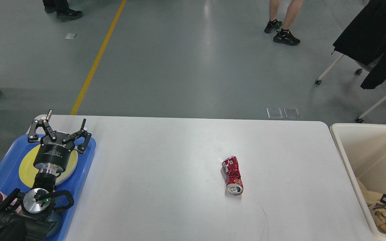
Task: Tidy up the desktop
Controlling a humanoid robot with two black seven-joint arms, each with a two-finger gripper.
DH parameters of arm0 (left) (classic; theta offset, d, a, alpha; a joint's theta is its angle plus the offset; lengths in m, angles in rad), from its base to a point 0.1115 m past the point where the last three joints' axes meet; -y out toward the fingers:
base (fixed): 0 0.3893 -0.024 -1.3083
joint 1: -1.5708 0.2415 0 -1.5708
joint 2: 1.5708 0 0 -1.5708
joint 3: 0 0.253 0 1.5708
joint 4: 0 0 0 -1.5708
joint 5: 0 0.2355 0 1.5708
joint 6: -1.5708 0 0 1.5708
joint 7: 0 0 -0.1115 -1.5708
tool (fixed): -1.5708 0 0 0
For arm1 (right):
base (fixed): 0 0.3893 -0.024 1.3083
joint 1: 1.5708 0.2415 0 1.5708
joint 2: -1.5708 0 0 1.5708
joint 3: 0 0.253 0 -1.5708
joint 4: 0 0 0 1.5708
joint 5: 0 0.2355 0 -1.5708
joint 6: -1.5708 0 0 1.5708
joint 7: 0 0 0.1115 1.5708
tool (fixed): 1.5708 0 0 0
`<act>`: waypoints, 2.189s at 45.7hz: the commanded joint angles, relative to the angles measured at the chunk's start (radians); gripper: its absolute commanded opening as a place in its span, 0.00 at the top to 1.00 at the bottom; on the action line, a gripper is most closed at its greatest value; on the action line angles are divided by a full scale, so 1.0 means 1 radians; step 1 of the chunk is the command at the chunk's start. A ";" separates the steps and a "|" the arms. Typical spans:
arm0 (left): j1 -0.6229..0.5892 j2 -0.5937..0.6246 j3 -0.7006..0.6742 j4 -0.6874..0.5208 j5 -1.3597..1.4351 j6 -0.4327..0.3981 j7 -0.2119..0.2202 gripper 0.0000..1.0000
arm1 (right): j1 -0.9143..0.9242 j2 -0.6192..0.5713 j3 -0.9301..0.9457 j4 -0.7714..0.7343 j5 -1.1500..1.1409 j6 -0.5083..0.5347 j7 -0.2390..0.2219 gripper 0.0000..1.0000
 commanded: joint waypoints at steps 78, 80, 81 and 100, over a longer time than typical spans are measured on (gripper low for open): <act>0.000 0.000 0.000 0.001 0.000 0.002 0.000 0.03 | 1.709 0.015 -0.475 1.324 -0.085 0.892 -0.293 0.00; 0.000 0.000 0.000 0.001 0.000 0.002 0.000 0.03 | 1.732 0.037 -0.480 1.356 -0.045 0.887 -0.283 0.00; 0.000 0.000 0.000 0.001 0.000 0.000 0.000 0.03 | 1.743 0.044 -0.483 1.371 -0.025 0.887 -0.275 0.00; 0.000 0.000 0.000 0.001 0.000 0.003 0.000 0.03 | 1.888 0.212 -0.475 1.532 0.078 0.692 -0.152 0.00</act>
